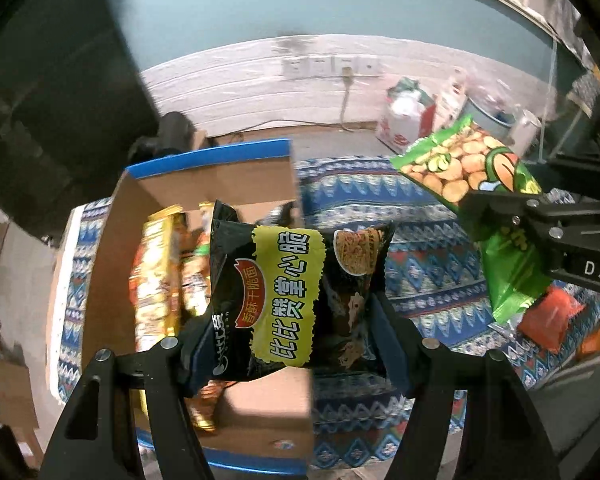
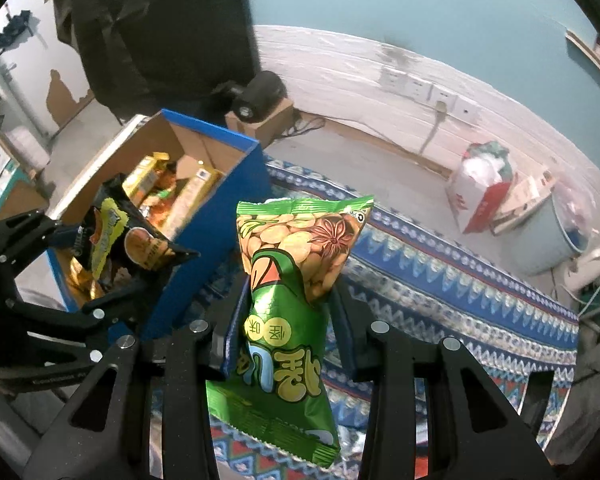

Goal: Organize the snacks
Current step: 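Lift both bags and carry them over the cardboard box, then open both tools to drop the bags into the box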

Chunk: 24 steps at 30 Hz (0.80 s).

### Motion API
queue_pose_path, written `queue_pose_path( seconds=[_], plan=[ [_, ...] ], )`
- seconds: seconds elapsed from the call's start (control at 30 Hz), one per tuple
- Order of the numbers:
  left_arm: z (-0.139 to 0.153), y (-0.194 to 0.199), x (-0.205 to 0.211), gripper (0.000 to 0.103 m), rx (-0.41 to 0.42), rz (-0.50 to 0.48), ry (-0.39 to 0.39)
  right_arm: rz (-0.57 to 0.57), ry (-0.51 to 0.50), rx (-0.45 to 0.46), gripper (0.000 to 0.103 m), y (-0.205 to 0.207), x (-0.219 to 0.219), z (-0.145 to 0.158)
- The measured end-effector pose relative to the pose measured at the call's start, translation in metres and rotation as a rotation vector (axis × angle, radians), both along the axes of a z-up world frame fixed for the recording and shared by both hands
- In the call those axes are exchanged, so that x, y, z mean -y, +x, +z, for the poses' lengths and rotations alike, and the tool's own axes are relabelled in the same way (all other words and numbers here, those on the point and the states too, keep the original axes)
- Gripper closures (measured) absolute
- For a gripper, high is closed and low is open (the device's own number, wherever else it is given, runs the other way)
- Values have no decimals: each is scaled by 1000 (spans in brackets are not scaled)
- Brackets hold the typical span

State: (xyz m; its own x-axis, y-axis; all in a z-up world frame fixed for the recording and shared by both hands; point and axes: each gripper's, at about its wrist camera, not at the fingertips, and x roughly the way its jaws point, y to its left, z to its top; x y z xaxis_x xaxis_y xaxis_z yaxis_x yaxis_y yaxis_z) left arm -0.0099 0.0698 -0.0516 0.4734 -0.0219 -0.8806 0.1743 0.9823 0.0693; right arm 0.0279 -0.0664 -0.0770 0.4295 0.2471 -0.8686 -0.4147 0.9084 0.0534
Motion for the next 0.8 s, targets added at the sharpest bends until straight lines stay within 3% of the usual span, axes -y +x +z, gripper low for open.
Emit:
queue_pose_path(
  seconds=[0.47,0.8],
  plan=[
    [-2,11,-84,32,3,174,-26,71,38,-16,66,26,-73,-4],
    [-9,17,-120,32,-12,256,-40,99,52,-42,66,42,-121,-13]
  ],
)
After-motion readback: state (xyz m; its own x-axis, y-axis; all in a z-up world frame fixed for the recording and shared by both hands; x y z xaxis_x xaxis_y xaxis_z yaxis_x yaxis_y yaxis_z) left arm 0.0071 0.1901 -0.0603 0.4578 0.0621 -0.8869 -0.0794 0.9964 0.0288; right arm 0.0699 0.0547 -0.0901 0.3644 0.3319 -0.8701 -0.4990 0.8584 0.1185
